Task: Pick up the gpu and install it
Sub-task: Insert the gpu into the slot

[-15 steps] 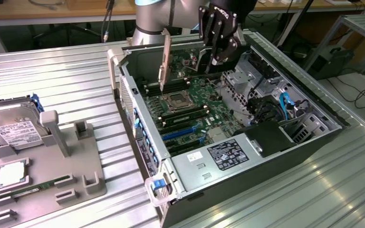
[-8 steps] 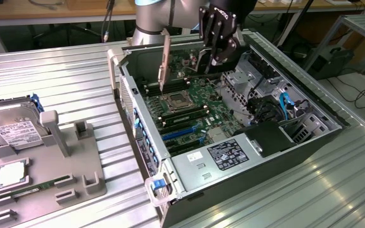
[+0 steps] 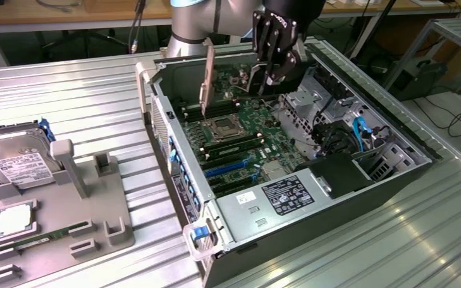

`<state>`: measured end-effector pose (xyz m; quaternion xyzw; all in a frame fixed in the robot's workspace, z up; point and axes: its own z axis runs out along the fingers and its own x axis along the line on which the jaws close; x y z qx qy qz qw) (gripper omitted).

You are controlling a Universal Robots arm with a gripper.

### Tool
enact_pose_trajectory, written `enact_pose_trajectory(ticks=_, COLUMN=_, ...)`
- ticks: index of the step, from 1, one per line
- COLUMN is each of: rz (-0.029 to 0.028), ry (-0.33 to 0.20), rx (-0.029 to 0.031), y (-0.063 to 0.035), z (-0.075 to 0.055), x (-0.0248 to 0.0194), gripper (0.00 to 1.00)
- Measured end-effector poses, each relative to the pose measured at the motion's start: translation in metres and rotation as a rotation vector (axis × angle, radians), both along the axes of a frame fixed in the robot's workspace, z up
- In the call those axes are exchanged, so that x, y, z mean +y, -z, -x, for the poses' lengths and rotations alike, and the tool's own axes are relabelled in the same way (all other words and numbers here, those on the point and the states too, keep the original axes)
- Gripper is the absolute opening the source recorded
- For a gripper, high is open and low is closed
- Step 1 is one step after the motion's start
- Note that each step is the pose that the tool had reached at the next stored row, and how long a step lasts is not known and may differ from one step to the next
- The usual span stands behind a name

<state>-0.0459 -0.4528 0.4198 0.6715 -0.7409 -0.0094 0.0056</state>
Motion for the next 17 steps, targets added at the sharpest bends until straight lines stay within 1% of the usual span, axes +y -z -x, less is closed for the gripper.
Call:
enact_pose_trajectory(ticks=4, rz=0.0014, ry=-0.030, rx=0.0000, y=0.0021, z=-0.0007, x=0.0000, gripper=0.28)
enact_pose_trajectory(ticks=6, rz=0.0044, ry=-0.030, rx=-0.0005, y=0.0037, z=-0.0012, x=0.0000, gripper=0.28)
enact_pose_trajectory(ticks=8, rz=0.0072, ry=-0.030, rx=-0.0020, y=0.0053, z=-0.0017, x=0.0000, gripper=0.28)
enact_pose_trajectory(ticks=13, rz=0.0115, ry=-0.032, rx=-0.0081, y=0.0092, z=-0.0019, x=0.0000, gripper=0.28)
enact_pose_trajectory(ticks=17, rz=0.0118, ry=-0.033, rx=-0.0082, y=0.0098, z=-0.0019, x=0.0000, gripper=0.28)
